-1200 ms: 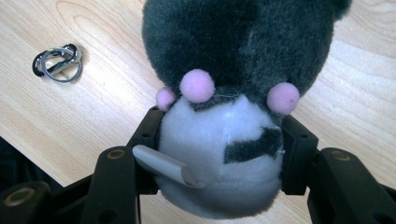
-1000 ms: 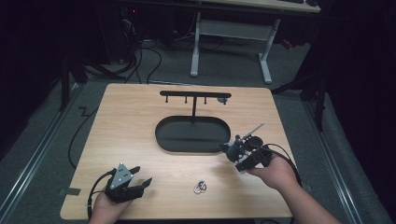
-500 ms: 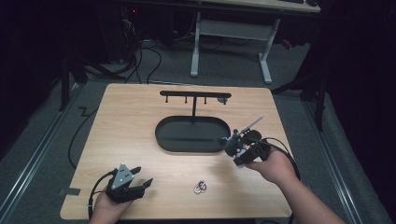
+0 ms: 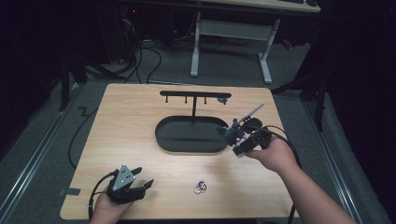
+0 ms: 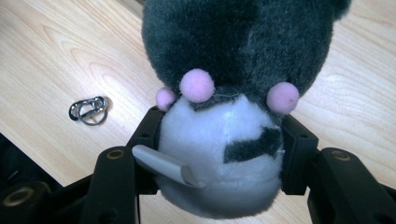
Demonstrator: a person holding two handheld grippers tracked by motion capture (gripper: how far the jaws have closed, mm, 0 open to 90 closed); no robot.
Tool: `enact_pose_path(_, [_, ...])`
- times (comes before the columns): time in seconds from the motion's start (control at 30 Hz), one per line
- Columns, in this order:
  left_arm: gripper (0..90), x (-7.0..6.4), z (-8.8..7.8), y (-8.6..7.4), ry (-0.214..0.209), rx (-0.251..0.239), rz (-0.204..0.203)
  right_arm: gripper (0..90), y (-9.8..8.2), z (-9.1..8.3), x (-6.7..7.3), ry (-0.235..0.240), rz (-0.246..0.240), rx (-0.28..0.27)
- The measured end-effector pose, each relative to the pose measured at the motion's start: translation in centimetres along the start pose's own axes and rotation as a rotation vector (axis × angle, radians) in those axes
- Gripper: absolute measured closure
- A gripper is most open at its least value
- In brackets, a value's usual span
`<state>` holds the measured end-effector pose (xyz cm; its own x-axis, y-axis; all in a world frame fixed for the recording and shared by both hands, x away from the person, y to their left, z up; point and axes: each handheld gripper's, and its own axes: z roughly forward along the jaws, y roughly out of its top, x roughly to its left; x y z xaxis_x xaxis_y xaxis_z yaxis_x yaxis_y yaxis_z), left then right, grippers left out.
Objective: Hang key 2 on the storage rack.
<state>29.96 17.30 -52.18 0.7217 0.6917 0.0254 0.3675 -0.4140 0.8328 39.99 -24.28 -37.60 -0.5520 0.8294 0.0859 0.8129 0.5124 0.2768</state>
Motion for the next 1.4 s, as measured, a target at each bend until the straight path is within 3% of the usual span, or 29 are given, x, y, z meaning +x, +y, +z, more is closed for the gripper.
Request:
enact_pose_path(0.4, [36.7,0.3,-0.2,-0.1,0.006,-0.008,-0.012,45.9,2.1,-1.2,0.0,0.008,-0.010,-0.007])
enact_pose_path(0.53, [36.7,0.2,-0.1,-0.1,0.006,-0.006,-0.010,45.9,2.6,-1.5,0.1,0.031,0.002,0.002])
enact_pose_path(0.87, [36.7,0.2,-0.2,-0.2,0.008,-0.002,-0.009,45.9,3.8,-2.8,-0.9,0.022,0.029,-0.003])
enact_pose_path(1.1, [36.7,0.2,-0.2,-0.2,0.009,-0.002,-0.008,45.9,4.3,-3.4,-1.4,0.044,0.062,-0.013])
enact_pose_path(1.4, [36.7,0.1,-0.3,-0.2,0.012,0.001,-0.003,45.8,4.8,-4.2,-1.9,0.028,0.082,-0.030])
